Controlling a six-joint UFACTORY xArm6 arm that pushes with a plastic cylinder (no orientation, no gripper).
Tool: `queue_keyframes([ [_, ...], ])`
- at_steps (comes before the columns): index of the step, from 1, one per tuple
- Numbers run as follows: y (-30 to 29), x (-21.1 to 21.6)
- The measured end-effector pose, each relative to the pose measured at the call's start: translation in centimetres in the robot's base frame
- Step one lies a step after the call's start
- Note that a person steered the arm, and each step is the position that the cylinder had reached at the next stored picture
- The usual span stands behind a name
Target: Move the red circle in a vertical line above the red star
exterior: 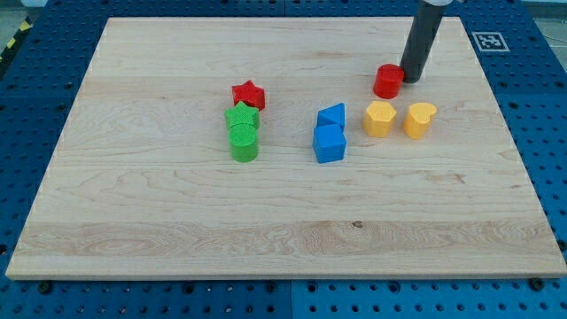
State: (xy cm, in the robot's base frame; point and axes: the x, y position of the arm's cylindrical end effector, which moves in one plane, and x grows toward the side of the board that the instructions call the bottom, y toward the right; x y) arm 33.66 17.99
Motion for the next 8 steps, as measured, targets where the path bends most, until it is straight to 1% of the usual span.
queue_keyframes([
  [1, 0.0, 0.0],
  [2, -1.4, 1.1],
  [3, -2.1, 1.1],
  [4, -0.6, 2.4],
  [5, 0.2, 4.5],
  [7, -5.2, 2.7],
  [8, -9.7, 2.4],
])
